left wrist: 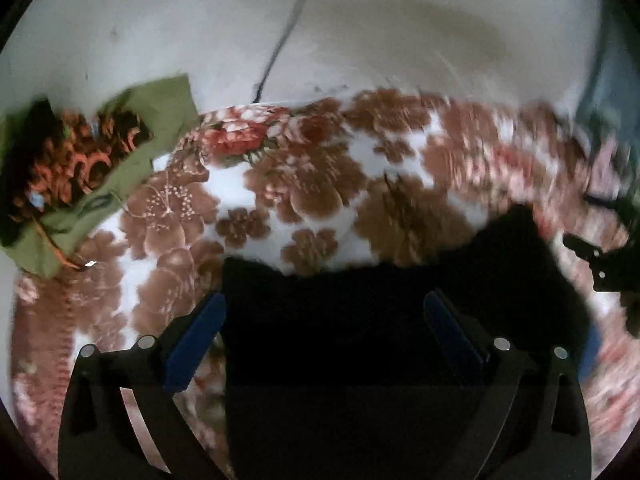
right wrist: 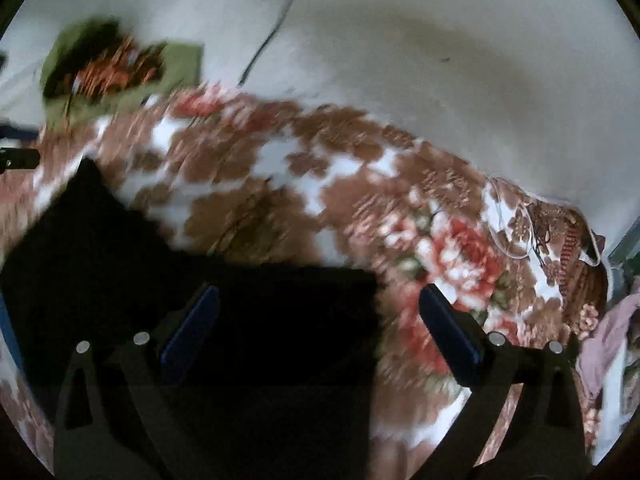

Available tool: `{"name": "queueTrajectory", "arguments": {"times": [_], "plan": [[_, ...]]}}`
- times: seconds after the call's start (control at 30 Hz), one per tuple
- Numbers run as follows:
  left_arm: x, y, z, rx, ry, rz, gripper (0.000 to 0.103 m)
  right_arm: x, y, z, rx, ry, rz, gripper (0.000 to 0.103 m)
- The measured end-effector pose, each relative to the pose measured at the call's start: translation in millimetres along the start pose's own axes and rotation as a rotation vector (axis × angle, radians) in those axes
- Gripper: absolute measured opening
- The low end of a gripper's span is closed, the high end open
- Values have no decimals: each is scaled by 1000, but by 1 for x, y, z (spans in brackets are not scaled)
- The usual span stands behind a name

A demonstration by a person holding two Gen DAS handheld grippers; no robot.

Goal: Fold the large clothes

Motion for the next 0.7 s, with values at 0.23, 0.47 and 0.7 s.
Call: {"name": "queueTrajectory", "arguments": {"times": [0.23,0.47,0.7], "plan": [[-94,-62,47,-14,-90,-193,98,-68,-49,-29,-47,-82,-180,98],[-115,-88,0,23,-70,-245,99,-100,-66,-7,-77,-40,-195,98],[-120,-74,-65,155,-115,-245,99,-111,-55,16,-87,2,-180,98]]}}
Point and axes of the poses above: each gripper's, at about its wrist camera, not at the fingertips, and y roughly against the way its jaws point, z to its right, x to its top, the point moved 9 cm from there along -y, roughly the way its jaws point, and after that the axes turned 7 degrees about y, right-handed, at the moved point
